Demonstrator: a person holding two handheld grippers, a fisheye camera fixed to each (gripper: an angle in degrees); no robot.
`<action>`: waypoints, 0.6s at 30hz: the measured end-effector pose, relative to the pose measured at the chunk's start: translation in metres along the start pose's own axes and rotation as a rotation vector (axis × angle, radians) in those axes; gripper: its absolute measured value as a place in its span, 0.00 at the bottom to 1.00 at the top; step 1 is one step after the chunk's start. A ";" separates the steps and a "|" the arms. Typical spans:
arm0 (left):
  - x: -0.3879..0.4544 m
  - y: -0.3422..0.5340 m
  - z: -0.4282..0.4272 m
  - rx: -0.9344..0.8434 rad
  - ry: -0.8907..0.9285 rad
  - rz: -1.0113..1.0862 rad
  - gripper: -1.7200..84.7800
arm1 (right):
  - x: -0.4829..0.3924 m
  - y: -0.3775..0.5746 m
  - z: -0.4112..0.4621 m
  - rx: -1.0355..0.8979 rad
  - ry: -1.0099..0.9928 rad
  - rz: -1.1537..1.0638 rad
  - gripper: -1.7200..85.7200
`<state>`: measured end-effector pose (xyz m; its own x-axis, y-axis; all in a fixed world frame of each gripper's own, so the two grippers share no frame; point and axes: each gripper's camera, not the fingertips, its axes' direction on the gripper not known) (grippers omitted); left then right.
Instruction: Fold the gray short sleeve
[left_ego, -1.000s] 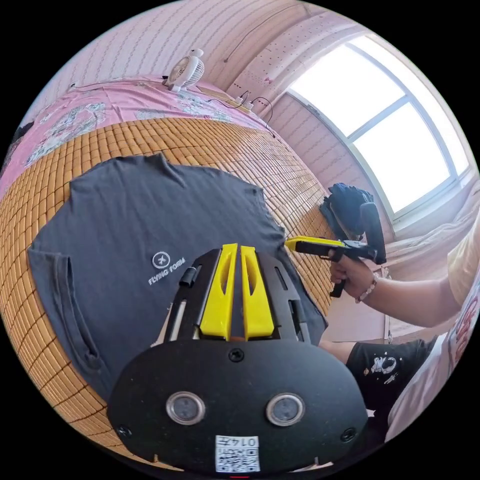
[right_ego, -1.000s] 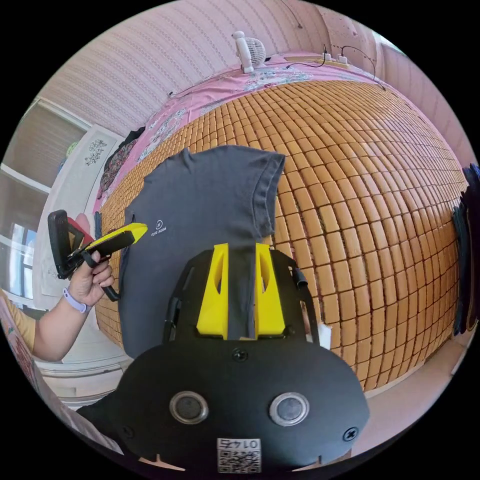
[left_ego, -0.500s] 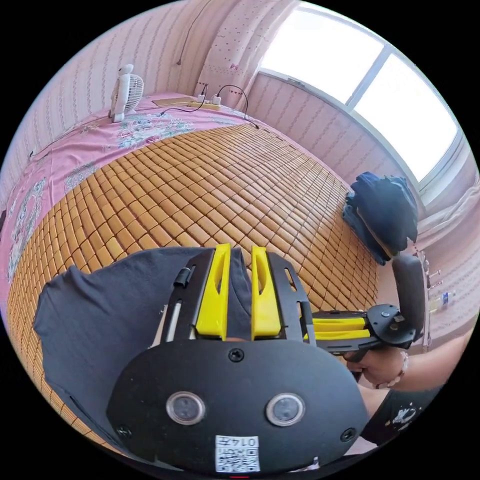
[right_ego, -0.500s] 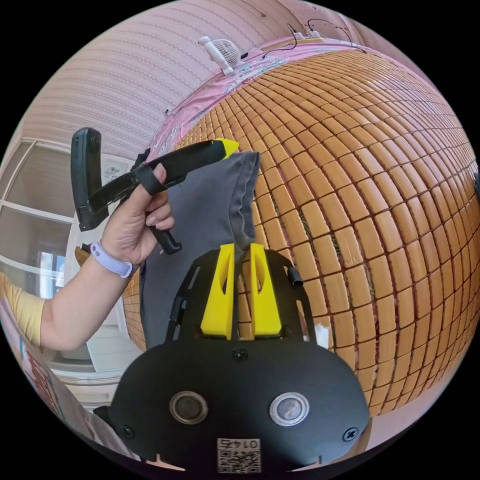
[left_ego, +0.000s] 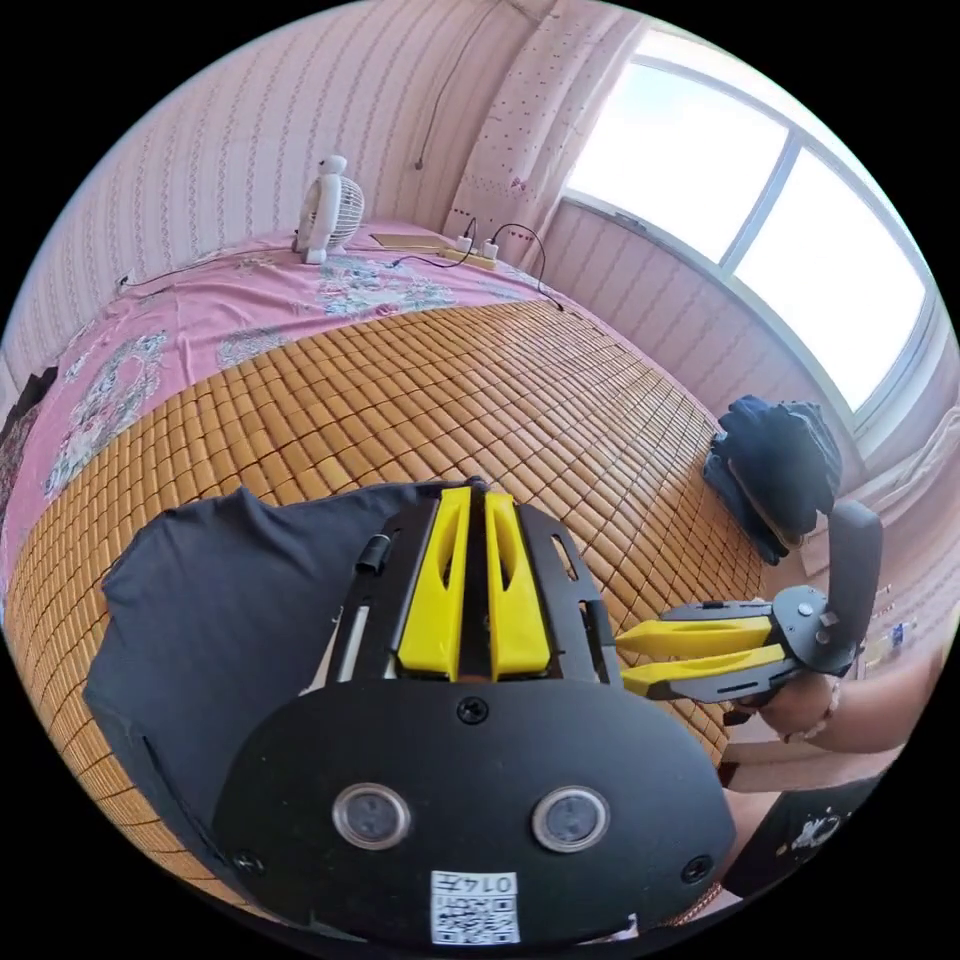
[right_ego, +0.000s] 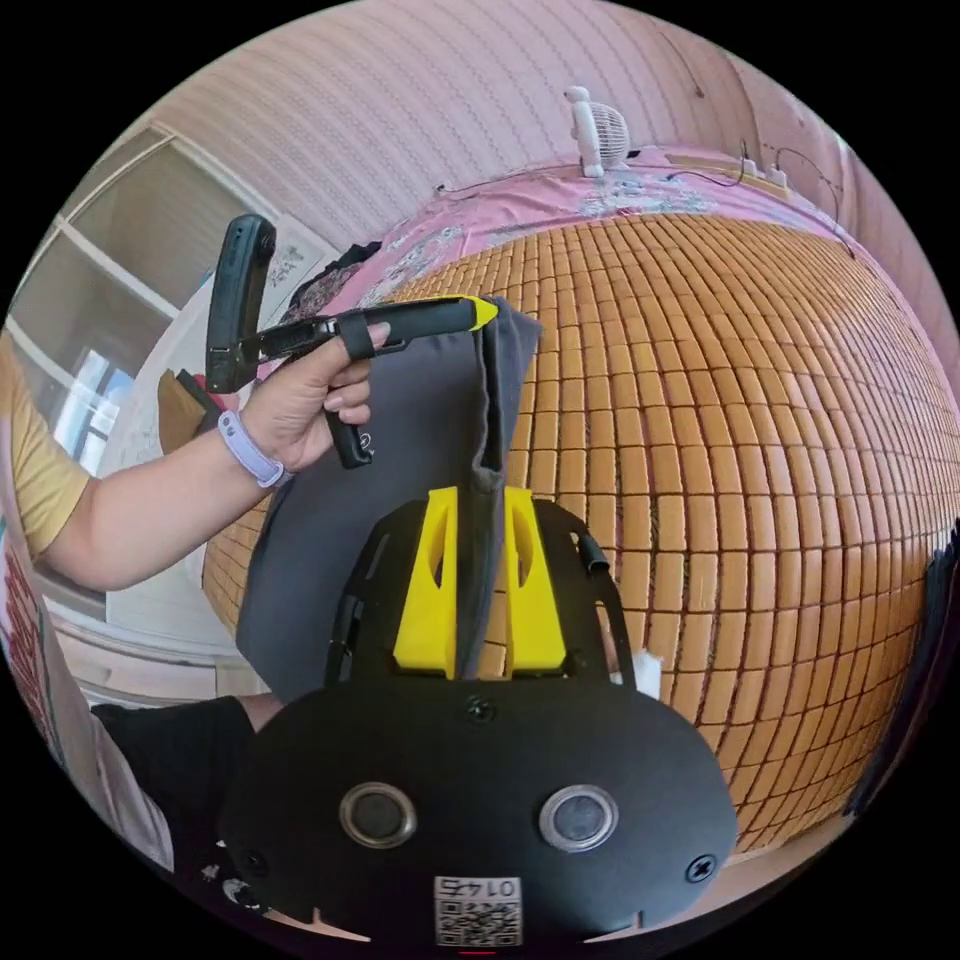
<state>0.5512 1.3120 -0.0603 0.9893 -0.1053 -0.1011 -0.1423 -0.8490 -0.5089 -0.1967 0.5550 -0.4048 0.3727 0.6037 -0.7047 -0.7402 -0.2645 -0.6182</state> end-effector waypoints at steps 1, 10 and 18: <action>-0.019 0.016 -0.014 -0.008 -0.026 -0.044 0.08 | -0.014 -0.002 -0.002 -0.014 -0.014 -0.062 0.13; -0.156 0.143 -0.134 0.009 -0.156 -0.274 0.11 | -0.005 -0.069 0.027 -0.007 0.077 -0.090 0.12; -0.257 0.241 -0.178 0.041 -0.304 -0.503 0.11 | 0.015 -0.155 0.085 -0.050 0.095 -0.003 0.14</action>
<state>0.2681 1.0424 -0.0049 0.8830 0.4633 -0.0759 0.3349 -0.7350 -0.5895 -0.1235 0.6692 -0.2902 0.4278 0.5312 -0.7313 -0.7112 -0.3015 -0.6350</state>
